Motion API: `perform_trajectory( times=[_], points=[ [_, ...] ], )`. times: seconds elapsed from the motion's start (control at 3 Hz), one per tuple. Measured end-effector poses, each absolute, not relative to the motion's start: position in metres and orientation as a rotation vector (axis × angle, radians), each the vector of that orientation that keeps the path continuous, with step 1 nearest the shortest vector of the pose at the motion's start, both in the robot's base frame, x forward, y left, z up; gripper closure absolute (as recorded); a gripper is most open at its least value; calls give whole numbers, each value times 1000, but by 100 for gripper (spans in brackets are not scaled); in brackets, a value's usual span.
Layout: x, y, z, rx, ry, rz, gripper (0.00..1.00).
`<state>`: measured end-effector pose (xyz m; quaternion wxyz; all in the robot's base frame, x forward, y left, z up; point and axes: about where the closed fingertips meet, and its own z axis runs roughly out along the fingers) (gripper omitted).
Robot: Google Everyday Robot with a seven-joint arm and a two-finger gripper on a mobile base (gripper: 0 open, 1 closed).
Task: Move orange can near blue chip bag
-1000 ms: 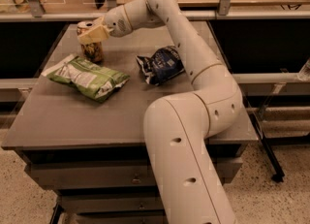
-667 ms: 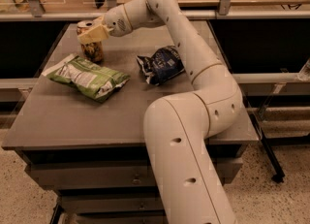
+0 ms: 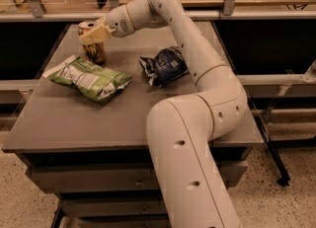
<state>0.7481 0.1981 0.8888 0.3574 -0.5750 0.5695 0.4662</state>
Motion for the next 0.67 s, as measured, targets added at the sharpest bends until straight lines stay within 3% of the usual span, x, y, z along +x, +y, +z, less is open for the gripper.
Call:
perform_trajectory(
  times=[0.67],
  points=[
    [729,167,905,-1486,1484,1227,100]
  ],
)
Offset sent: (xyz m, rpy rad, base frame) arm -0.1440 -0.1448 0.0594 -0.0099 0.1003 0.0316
